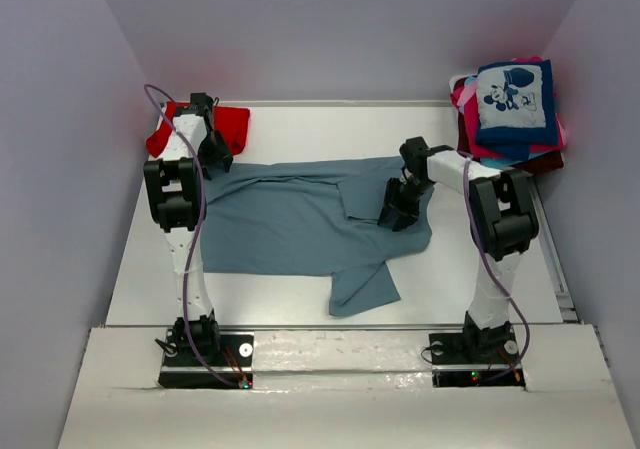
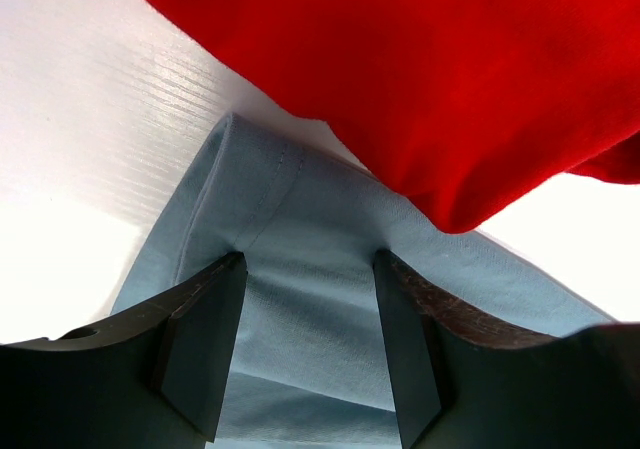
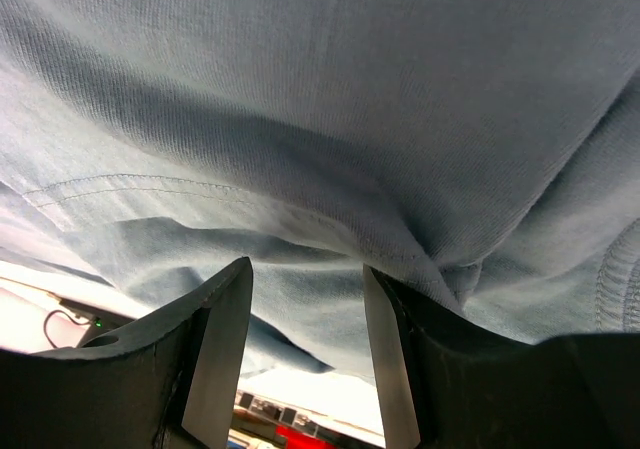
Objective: Fold and stack the t-shirts
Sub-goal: Fold the flattened tshirt in 1/3 of the way
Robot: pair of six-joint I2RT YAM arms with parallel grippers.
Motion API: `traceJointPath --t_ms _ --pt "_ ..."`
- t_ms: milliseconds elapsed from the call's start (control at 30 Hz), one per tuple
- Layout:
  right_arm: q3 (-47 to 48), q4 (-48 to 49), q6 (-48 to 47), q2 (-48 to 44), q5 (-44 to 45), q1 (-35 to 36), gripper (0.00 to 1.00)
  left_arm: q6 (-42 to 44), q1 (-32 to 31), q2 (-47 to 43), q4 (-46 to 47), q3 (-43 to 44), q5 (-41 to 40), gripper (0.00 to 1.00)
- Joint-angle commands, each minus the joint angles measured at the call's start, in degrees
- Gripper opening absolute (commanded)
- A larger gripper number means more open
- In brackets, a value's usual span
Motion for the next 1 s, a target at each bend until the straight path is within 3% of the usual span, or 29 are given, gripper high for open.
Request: traceJointPath --t_ms 0,300,533,800,967 --pt "-2.60 0.09 -0.15 -2.44 4.54 -2.69 0.55 0.96 0.03 -2.45 -1.84 -1.15 -0.42 0.67" --pt "-5.15 -2.46 -2.17 -9.39 7.71 -11.56 0.55 0.87 0.03 -3.24 -1.57 -2.03 -0.25 0.67" --pt "-4.27 -3.08 -3.84 -9.84 6.06 -12.19 0.55 0.78 0.03 -4.55 -1.40 -3.17 -0.16 0.67" --pt "-1.55 -4.04 -4.46 -12.38 3.59 -12.19 0.55 -0.19 -4.27 -16.50 1.07 -5.19 -4.63 0.71" --pt "-0.75 -3.78 -4.55 -14.14 1.83 -11.05 0.55 -1.15 -7.53 -23.61 1.33 -11.95 -7.28 0.72"
